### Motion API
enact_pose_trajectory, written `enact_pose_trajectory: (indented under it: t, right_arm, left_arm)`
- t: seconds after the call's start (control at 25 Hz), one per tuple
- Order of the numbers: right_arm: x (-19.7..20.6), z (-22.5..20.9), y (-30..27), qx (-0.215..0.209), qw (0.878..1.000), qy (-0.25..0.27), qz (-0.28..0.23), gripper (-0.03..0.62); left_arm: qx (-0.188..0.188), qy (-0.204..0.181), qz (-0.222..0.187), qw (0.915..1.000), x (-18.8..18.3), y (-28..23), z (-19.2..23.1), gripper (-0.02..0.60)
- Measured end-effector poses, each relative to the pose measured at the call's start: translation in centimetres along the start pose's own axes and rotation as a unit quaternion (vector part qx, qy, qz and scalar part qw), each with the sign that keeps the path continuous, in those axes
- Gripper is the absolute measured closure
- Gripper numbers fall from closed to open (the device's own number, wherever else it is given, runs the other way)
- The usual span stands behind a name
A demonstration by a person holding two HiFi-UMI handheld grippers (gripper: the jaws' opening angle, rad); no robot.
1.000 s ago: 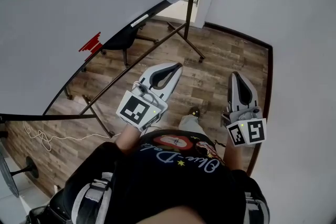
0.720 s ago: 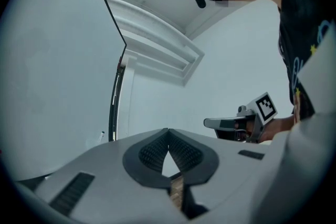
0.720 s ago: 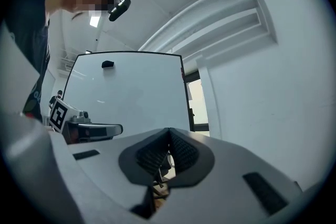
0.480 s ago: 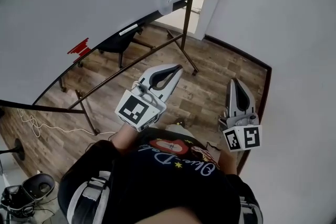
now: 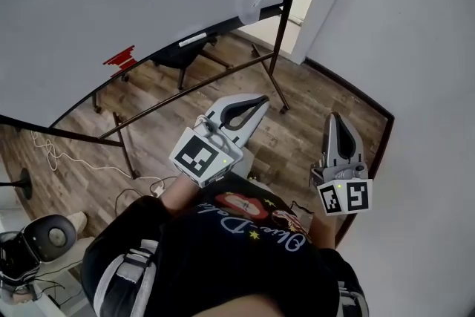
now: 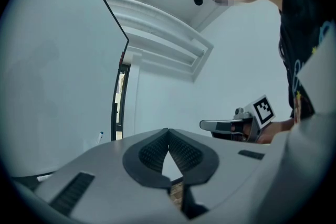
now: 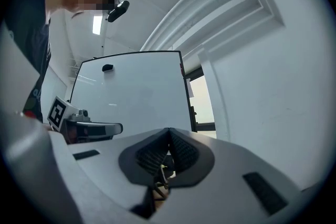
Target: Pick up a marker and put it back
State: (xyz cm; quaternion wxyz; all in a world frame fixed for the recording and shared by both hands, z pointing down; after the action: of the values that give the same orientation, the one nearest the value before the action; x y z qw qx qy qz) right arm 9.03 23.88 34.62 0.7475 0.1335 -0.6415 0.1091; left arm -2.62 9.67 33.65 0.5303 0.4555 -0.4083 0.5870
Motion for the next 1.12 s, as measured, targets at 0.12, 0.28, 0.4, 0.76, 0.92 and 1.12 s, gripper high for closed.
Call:
enact_pose_trajectory:
  t: [0.12,0.28,0.4,0.76,0.92,1.12]
  right_arm:
    - [0.1,-0.2,-1.1,-0.013,1.000,0.001,-0.002,0.594]
    - [0.5,-1.1,-2.6,-0.022,1.000,0.001,-0.003,0.594]
    - [0.6,-1.7,-4.1,-0.033,0.999,0.001,-0.007,0.594]
    - [1.2,-4.0,-10.1,-0.066,0.998,0.010,-0.012,0.594]
    - [1.9,-5.5,-12.8,-0.080,0.997,0.007,-0.008,0.594]
    - [2.2,-6.3,-16.3,-0.094,0.995,0.005,-0.006,0.594]
  left_arm:
    - [-0.005,0.005,0.004,1.0000,0.4,-0.6,0.7,0.578]
    - [-0.006,0.005,-0.001,1.0000,0.2,-2.1,1.6,0.578]
    - [-0.012,0.001,-0.004,0.9999,-0.1,-3.3,2.7,0.578]
    - [-0.033,0.000,-0.021,0.9992,-1.2,-6.9,7.2,0.578]
    - [-0.044,-0.002,-0.022,0.9988,-1.6,-8.9,8.9,0.578]
    - [-0.061,-0.001,-0.023,0.9979,-2.2,-10.1,11.5,0.578]
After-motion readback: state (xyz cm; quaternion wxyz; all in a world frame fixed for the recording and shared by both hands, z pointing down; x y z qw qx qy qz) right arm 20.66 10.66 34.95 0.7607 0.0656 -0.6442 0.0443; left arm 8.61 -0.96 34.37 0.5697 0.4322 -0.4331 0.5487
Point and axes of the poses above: the fingertips, and each gripper's own axes: y backward along the fingers, z to its left, x out of its underside, the point moved 4 cm from there along y, backward along the fingers, and after that the axes turned 13 degrees about y, right-handed, at the moved point
